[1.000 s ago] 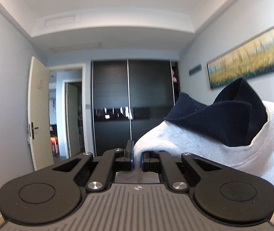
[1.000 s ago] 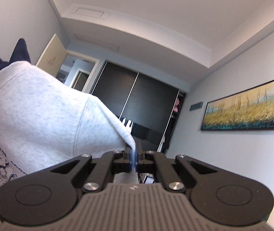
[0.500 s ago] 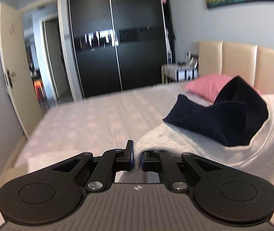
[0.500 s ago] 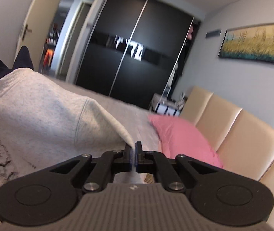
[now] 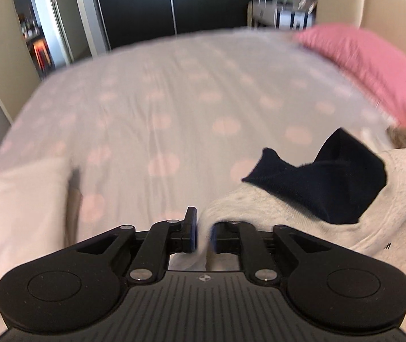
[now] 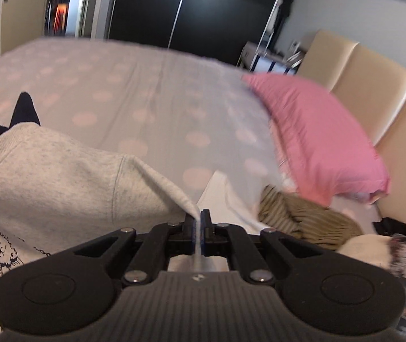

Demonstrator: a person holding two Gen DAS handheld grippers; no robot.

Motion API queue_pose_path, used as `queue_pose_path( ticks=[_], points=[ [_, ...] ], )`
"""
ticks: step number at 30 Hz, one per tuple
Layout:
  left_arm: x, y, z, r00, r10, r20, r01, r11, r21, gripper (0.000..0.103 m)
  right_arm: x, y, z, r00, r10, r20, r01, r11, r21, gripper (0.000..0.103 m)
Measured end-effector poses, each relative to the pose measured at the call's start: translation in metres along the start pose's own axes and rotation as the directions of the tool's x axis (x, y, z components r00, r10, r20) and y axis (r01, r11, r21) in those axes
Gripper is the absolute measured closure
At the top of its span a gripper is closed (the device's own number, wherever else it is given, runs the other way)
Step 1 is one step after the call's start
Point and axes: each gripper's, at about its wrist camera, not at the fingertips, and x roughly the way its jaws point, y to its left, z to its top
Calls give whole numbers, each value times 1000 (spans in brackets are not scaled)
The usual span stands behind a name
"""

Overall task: Fold clothes
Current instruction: 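Lay the sweatshirt flat on the bed and open both grippers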

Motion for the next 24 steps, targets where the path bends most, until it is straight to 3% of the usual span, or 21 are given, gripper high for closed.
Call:
queue_pose_path(
  ticks=[1,3,4,5,9,14,19,24],
  points=[
    [6,0,-1,1000,-1,-15,1,1000,-1,80,14,4,1,1000,6,-20,-6,1000,-3,97],
    [18,-1,-3,999,-4,-44,3,1000,-4,75,33,10,0,998,4,-57,-4,1000,-10,85],
    [24,-1,-4,998,-5,-59,5,1000,-5,74,41,12,-1,997,-3,-75,2,1000,-16,64],
    [28,-1,-5,998,-3,-69,3,1000,-4,74,49,14,-3,996,-10,-93,8,1000,-21,54],
    [20,13,-16,997,5,-73,-5,1000,-6,66,50,17,-13,992,-11,-124,5,999,-49,54],
    [-15,43,-46,998,9,-67,-12,999,-47,60,18,9,-38,987,46,-155,-50,998,-26,52],
    [-62,72,-103,995,43,-89,-50,996,-78,55,-31,2,-81,972,124,-201,-125,992,8,45],
    [-95,98,-164,986,71,-154,-90,988,-125,54,-72,0,-129,953,185,-242,-180,983,41,44]
  ],
)
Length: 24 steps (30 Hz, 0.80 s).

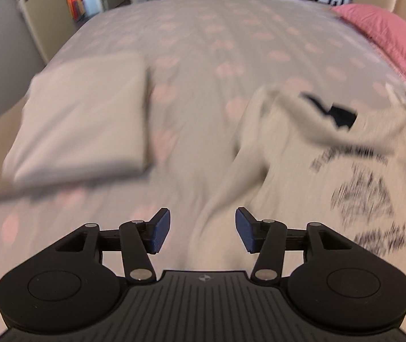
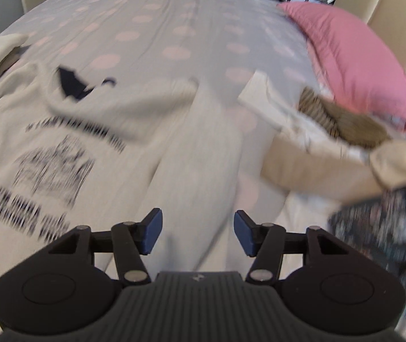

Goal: Fold clothes

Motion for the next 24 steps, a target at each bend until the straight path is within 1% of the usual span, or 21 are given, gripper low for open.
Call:
queue_pose_path(
  ticks=[2,4,6,8,10,12,13,15,18,19,20,21,22,23,24],
  points=[
    [-6,13,-23,1000,10,-12,-11,999,-36,54,-7,1,-22,1000,8,-17,-8,1000,11,44],
    [-10,25,-44,1000,4,-28,-7,996,-90,54,-10,2,-44,999,20,-39,-18,999,31,44],
    [-9,33,-63,998,0,-57,-8,989,-145,54,-12,2,-65,998,30,-60,-27,998,59,44],
    [-8,37,-81,996,-6,-85,-9,984,-177,54,-13,4,-85,996,40,-74,-35,996,76,43],
    [-7,36,-96,995,-1,-101,-17,984,-176,54,-14,10,-103,995,50,-83,-43,996,81,43],
    [-6,35,-110,993,15,-118,-34,986,-163,54,-14,14,-117,992,86,-91,-76,991,107,42],
    [-5,34,-116,991,22,-128,-43,986,-159,54,-14,18,-122,990,103,-91,-92,989,118,41],
    [-3,36,-126,988,39,-149,-64,984,-164,54,-16,27,-130,988,130,-81,-120,985,121,33],
    [-1,42,-136,983,60,-173,-92,978,-187,54,-14,49,-139,984,156,-89,-150,987,65,33],
    [-1,45,-138,982,62,-176,-98,975,-199,54,-12,57,-141,985,148,-93,-145,989,39,34],
    [-1,47,-139,982,65,-177,-103,972,-211,54,-8,64,-143,987,131,-97,-130,991,12,39],
    [-2,50,-139,982,67,-177,-106,970,-220,54,-4,68,-146,989,107,-102,-108,994,-6,58],
    [-3,52,-140,982,69,-175,-108,968,-227,54,1,70,-147,990,85,-111,-88,996,-15,69],
    [-4,53,-140,983,70,-171,-109,966,-234,54,4,68,-148,990,78,-115,-79,997,-8,82],
    [-6,54,-140,984,68,-166,-107,965,-239,54,7,65,-148,990,73,-117,-73,997,3,86]
  ],
)
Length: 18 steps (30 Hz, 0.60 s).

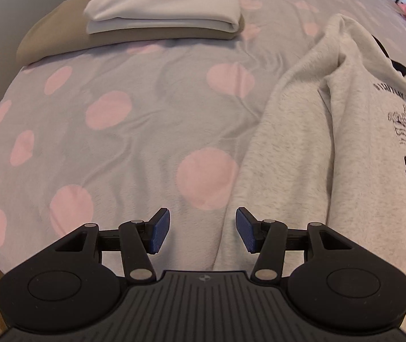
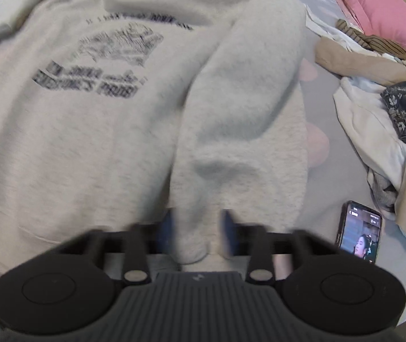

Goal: Fold clothes

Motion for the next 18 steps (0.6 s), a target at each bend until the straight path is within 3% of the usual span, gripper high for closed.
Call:
queue_pose_path(
  ticks=[2,6,10,14,18],
  points=[
    [-3,1,1,1000,-11,11,12,1000,-3,54,0,-6,1,1000,-10,6,10,1000,26,98],
    [-4,-1,2,1000,-22,22,22,1000,6,54,-25,-21,5,996,-51,73,43,993,106,99],
    [-1,-4,4,1000,-20,17,20,999,25,54,-65,-47,22,979,-142,145,115,978,176,99],
    [0,-7,7,1000,-26,17,26,999,26,54,-107,-89,52,953,-235,192,192,956,222,99],
    [-2,-10,10,999,-25,29,24,999,35,54,-147,-134,85,905,-361,223,302,917,259,99]
  ],
)
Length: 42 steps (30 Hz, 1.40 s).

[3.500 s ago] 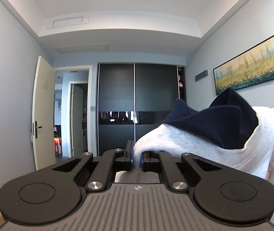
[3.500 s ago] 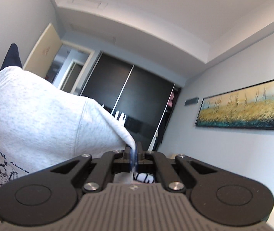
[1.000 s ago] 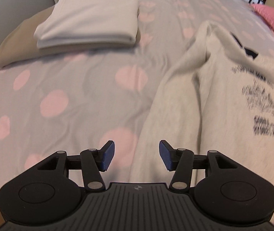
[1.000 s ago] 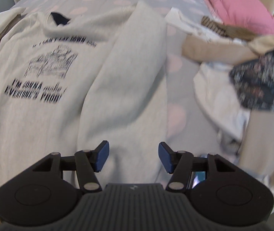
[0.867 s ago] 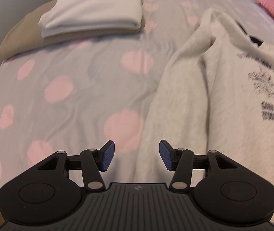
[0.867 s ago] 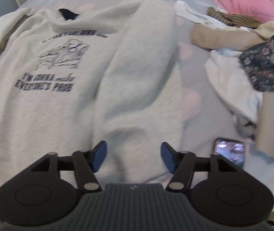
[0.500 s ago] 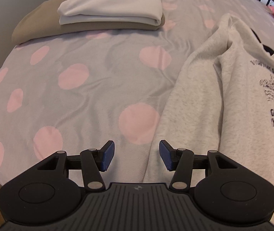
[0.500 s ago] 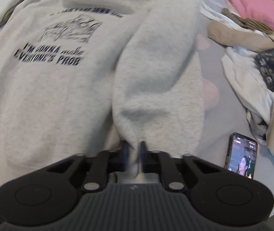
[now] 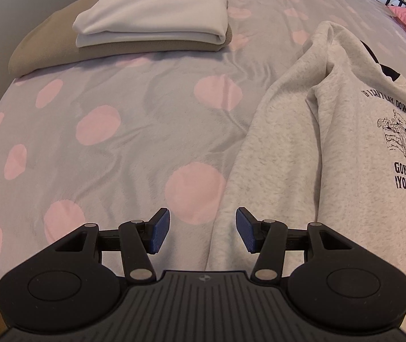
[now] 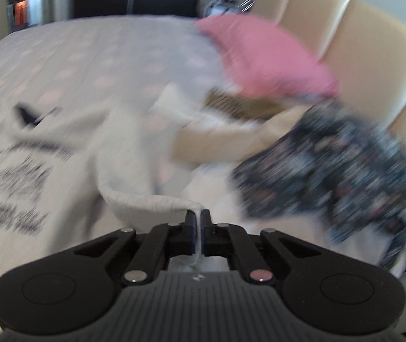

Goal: Fold clothes

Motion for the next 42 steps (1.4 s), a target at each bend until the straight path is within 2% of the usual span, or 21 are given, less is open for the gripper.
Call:
queue_pose_path(
  ticks=[6,12,16,20,22,23,24,25,27,29,31,33,35,38,39,41,42],
  points=[
    [2,-4,6,1000,16,5,-16,1000,6,54,9,-68,60,984,-175,33,172,982,78,100],
    [9,-10,10,999,33,-8,-33,999,28,54,59,-109,97,942,-336,-2,335,939,72,100],
    [14,-13,12,999,40,-19,-39,998,39,54,102,-118,99,931,-362,-35,364,929,68,99],
    [21,-13,11,999,39,-38,-38,998,44,53,119,-109,96,934,-357,-20,357,933,40,95],
    [24,-14,10,998,31,-53,-28,998,51,53,117,-102,92,934,-356,0,356,934,32,85],
    [25,-15,8,998,25,-60,-22,998,59,52,114,-98,91,935,-355,21,354,934,35,68],
    [26,-16,7,998,21,-67,-16,997,70,52,107,-93,89,934,-353,53,351,935,40,58],
    [27,-18,5,997,20,-73,-14,996,84,51,99,-88,87,932,-351,87,348,936,46,55],
    [30,-20,1,996,31,-88,-21,994,112,49,79,-74,81,931,-331,155,326,944,57,53],
    [33,-20,-3,993,36,-112,-22,992,123,48,58,-59,69,934,-284,217,271,959,87,48],
    [37,-18,-7,989,39,-141,-21,992,126,48,38,-42,52,942,-200,268,173,977,122,45],
    [40,-15,-11,986,38,-165,-18,992,121,52,26,-22,32,952,-101,289,65,989,130,40],
    [42,-12,-14,983,11,-186,8,995,102,82,26,1,10,962,-25,273,-9,992,123,37],
    [38,-9,-16,982,-46,-183,57,997,54,101,37,29,-23,975,47,216,-73,990,118,36],
    [35,-8,-15,985,-48,-166,56,997,44,101,44,35,-30,986,54,161,-75,989,129,37],
    [23,-5,-13,993,-43,-111,46,999,23,102,55,40,-36,993,98,71,-108,983,152,38],
    [16,0,-10,997,-43,-72,43,999,1,102,56,40,-38,992,108,64,-117,982,151,38]
  ],
)
